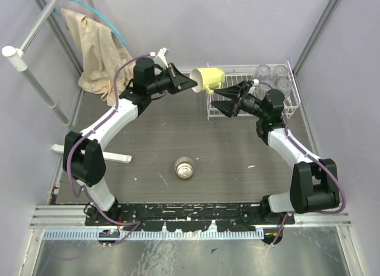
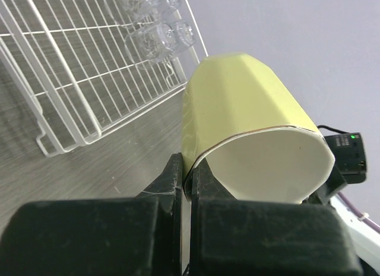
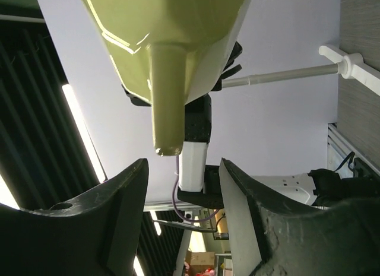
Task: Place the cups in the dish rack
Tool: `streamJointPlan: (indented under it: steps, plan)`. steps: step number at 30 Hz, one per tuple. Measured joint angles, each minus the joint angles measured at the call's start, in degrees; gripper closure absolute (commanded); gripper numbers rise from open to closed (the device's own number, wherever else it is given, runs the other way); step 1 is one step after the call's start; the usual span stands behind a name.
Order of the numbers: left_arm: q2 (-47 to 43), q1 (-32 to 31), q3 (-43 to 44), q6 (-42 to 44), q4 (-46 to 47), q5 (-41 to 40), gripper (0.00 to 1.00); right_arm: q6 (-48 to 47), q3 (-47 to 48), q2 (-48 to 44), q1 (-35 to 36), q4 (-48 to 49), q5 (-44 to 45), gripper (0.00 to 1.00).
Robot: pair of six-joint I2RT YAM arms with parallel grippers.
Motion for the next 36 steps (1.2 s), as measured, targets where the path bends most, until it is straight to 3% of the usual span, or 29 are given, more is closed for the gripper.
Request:
streamJointPlan:
  steps: [12, 20, 36]
  plan:
    - [0.0, 0.1, -2.5, -3.9, 3.4, 1.4, 1.0, 2.9, 1.5, 4.8, 2.5, 6.0, 2.4, 0.5]
    - [-0.1, 0.1, -2.7, -5.3, 3.7, 2.7, 1.0, 3.5, 3.0, 6.9, 3.9, 7.7, 3.1, 0.59]
    - [-0.3, 0.2, -3.3, -6.5, 4.3, 4.6, 1.0, 3.9, 4.3, 8.3, 4.7, 9.2, 3.5, 0.64]
